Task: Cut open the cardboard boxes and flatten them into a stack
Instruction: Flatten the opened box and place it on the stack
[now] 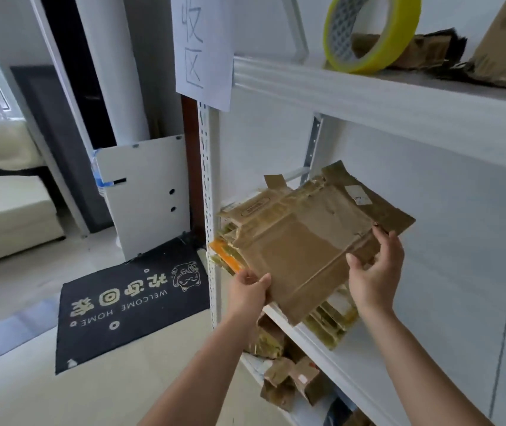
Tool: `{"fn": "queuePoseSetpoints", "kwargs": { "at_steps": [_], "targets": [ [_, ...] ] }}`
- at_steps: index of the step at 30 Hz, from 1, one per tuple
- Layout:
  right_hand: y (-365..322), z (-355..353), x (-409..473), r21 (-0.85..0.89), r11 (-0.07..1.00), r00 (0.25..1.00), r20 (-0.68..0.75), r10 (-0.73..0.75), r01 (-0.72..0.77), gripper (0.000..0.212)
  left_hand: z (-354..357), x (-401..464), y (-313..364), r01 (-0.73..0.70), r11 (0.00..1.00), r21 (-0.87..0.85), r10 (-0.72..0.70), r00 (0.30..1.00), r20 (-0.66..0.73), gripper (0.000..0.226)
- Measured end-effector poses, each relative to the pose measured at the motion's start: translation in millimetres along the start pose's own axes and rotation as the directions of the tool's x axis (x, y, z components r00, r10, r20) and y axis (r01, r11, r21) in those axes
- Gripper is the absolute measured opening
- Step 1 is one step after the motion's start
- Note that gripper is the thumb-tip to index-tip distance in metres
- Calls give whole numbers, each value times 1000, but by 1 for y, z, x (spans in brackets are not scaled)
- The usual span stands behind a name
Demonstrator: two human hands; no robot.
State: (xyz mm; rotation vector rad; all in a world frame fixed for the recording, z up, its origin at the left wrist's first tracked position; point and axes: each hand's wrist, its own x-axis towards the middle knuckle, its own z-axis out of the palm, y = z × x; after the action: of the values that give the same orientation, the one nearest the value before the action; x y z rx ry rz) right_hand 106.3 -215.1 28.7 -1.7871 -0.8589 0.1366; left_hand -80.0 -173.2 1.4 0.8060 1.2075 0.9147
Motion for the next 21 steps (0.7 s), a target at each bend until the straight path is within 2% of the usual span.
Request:
{"fn": "queuePoseSetpoints", "kwargs": {
  "at_steps": [2,5,7,10,12,14,18,21],
  "targets": [
    [-8,27,23,3,1000,1000,-10,11,-11,66,-9,24,19,-75,993,89,78,996,-31,16],
    [-14,70,63,28,998,998,-16,56,-55,66,-17,59,48,-209,921,328,207,977,41,35],
    [-15,98,89,28,997,997,9,72,-73,66,-20,87,62,-322,763,561,312,943,118,49],
    [-9,140,118,-13,991,986,99,136,-136,65,-21,123,83,-424,441,791,414,878,239,52],
    [1,162,122,-73,975,960,174,218,-209,63,-22,144,92,-469,248,848,390,849,355,53],
    [12,178,123,-158,959,939,220,265,-234,59,-23,165,98,-520,123,845,332,824,459,47],
    [20,193,132,-270,924,923,200,328,-270,55,-20,209,99,-595,-34,803,186,786,590,45],
    [22,198,132,-330,903,915,197,352,-276,53,-12,234,95,-630,-88,771,60,769,636,47]
  ]
}}
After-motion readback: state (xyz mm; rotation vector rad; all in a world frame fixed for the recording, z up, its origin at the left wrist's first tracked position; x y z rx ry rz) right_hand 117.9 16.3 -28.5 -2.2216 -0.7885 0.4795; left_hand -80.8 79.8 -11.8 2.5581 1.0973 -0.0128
